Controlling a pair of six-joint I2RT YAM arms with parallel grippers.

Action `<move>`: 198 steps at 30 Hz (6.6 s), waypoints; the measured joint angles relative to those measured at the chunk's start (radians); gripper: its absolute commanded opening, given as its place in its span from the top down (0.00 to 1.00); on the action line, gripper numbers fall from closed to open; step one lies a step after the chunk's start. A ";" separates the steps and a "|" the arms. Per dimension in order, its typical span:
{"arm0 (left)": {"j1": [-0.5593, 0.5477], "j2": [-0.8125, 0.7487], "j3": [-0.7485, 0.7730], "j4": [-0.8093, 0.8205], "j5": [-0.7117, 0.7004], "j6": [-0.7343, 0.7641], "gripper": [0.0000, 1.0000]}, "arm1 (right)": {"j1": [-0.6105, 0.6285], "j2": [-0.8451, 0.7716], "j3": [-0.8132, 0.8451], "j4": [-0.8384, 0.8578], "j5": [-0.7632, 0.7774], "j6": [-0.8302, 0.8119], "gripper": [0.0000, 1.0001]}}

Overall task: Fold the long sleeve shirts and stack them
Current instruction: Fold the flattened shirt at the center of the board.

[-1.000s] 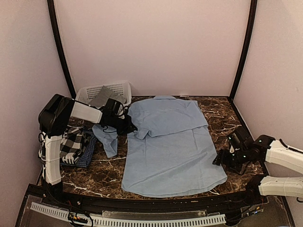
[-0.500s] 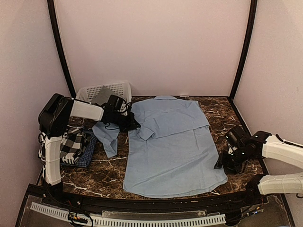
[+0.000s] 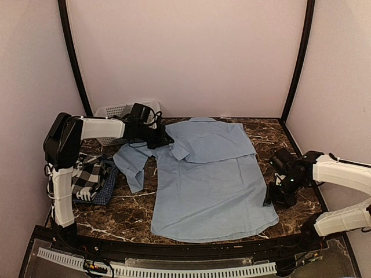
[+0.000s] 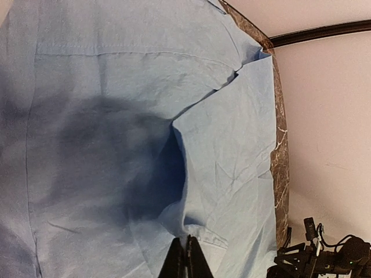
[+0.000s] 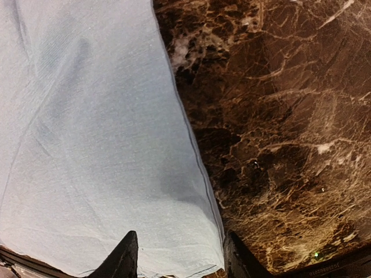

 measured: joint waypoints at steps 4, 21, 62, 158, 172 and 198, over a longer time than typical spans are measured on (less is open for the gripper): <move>0.004 -0.019 0.056 -0.031 -0.004 0.008 0.99 | -0.003 0.056 0.026 -0.007 0.016 -0.023 0.51; 0.201 -0.056 0.346 -0.208 -0.014 0.080 0.97 | -0.010 0.042 0.023 0.014 0.024 -0.094 0.53; 0.270 -0.056 0.389 -0.271 0.023 0.108 0.96 | 0.042 -0.128 0.004 -0.010 -0.139 -0.083 1.00; -0.049 -0.369 0.013 -0.200 -0.031 0.220 0.95 | 0.209 0.348 -0.130 1.141 -0.257 -0.014 0.33; -0.274 -0.233 -0.034 -0.216 0.116 0.292 0.93 | 0.209 0.153 0.082 0.957 0.022 -0.142 0.29; -0.528 0.055 0.161 -0.323 0.079 0.257 0.92 | 0.197 -0.034 0.012 0.756 0.155 -0.168 0.28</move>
